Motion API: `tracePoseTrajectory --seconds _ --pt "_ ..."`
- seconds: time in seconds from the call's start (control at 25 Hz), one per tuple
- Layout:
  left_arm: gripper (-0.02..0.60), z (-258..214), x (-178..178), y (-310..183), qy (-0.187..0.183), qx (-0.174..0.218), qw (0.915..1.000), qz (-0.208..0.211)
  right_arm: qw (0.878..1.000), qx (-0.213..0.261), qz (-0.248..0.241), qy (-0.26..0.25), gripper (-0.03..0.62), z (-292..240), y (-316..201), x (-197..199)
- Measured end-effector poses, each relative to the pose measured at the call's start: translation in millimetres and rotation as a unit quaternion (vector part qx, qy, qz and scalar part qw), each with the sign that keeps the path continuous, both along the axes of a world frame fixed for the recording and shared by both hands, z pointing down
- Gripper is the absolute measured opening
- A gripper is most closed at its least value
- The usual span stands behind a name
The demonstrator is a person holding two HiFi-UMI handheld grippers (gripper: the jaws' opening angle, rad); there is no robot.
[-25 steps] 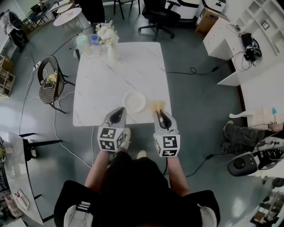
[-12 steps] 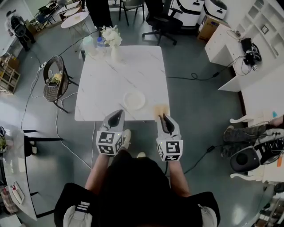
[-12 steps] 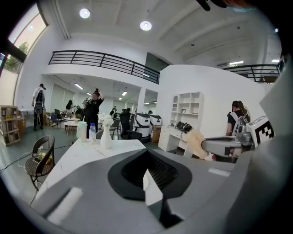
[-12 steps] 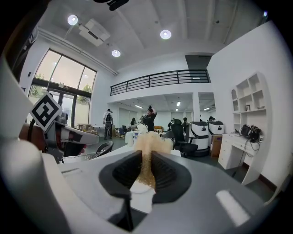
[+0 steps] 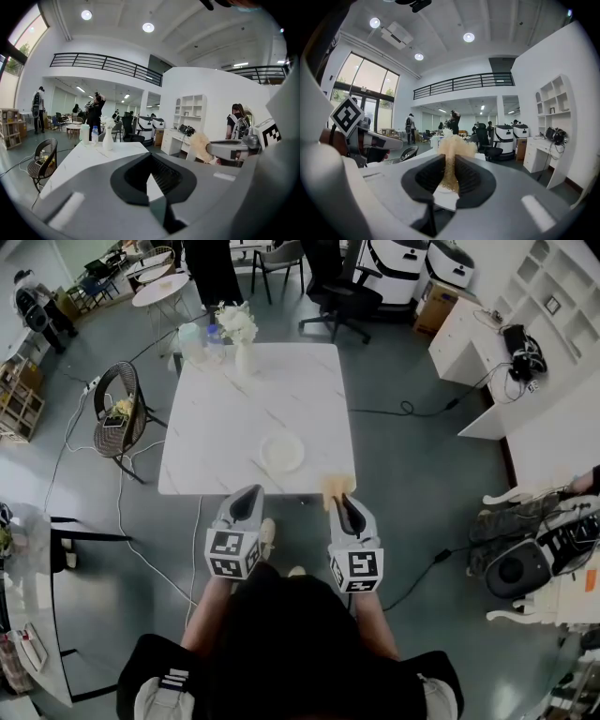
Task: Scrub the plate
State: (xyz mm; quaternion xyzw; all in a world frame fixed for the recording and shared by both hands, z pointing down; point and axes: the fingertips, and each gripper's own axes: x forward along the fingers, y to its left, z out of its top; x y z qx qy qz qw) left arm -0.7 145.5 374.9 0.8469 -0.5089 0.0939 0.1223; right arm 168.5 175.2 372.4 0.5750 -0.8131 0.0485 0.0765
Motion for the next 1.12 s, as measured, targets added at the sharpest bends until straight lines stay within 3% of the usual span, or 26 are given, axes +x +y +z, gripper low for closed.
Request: tracePoseTrajectory --seconds 1.12 --pt "0.006 -6 8 25 0.002 0.011 0.9999 0.000 1.000 0.004 -0.003 -0.004 0.067 0 31 6"
